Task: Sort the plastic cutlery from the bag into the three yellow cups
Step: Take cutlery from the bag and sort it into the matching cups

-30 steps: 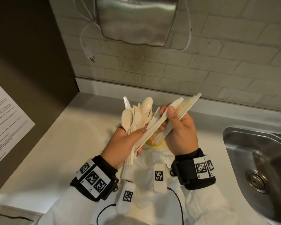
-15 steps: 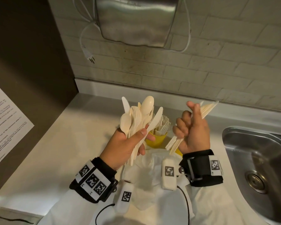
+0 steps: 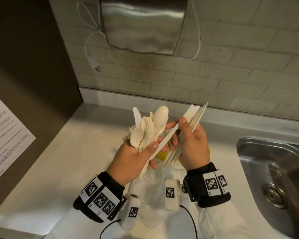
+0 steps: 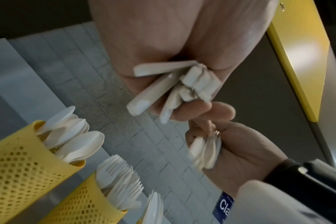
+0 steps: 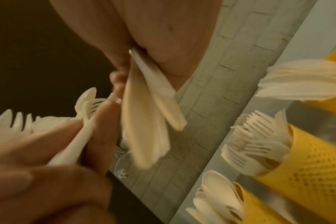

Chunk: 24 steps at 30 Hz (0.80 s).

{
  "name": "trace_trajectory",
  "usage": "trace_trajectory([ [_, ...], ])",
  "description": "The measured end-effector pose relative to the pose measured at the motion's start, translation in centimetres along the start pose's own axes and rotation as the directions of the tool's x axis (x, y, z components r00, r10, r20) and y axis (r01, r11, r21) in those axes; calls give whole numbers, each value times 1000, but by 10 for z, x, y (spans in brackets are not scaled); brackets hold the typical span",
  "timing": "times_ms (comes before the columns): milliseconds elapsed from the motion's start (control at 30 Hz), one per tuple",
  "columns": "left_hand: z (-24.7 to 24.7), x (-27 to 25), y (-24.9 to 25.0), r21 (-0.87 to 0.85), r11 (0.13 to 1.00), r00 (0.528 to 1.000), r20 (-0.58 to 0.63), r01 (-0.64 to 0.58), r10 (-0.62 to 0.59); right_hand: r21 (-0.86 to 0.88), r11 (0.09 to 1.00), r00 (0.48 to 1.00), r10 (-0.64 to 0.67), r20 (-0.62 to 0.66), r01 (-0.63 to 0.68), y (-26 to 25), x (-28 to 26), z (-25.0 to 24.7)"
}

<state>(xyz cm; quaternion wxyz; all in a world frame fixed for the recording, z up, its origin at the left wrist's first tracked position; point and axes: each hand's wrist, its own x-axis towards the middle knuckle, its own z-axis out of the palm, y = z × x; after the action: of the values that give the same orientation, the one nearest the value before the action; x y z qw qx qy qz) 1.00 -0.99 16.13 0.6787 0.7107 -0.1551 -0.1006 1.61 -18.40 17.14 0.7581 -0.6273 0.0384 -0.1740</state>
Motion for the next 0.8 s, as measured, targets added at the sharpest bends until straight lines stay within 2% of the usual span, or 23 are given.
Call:
trace_trajectory([
  [100,1,2,-2,-5,1000,999,32,9,-8,67,997,978,47,-203,-34,6,3,5],
  [167,0,2,-3,-2,1000,999,49,-4,4,212,975,939,130,-320,-63,4,8,3],
  [267,-1,2,-4,-17,1000,996,87,-16,18,536,844,914,247,-322,-39,-7,16,-6],
  [333,-3,2,-4,-3,1000,997,82,-14,14,588,809,932,215,-293,-2,-16,22,-14],
  [400,-4,2,-4,51,999,997,71,-14,10,439,896,962,57,-268,70,-26,24,-23],
  [467,-5,4,-5,93,996,997,74,-8,1,149,975,982,-150,-117,166,-42,21,-27],
  [533,-6,6,-6,117,993,996,85,-3,-7,-194,940,959,-266,100,281,-56,15,-25],
  [600,-6,6,-6,133,991,995,95,-3,-10,-406,836,927,-296,231,369,-61,12,-19],
  [667,-5,6,-5,139,990,995,99,-13,-1,-463,795,918,-305,254,392,-56,10,-14],
  [800,-7,5,-3,124,992,996,92,-21,9,-436,845,948,-242,206,310,-43,9,-15],
])
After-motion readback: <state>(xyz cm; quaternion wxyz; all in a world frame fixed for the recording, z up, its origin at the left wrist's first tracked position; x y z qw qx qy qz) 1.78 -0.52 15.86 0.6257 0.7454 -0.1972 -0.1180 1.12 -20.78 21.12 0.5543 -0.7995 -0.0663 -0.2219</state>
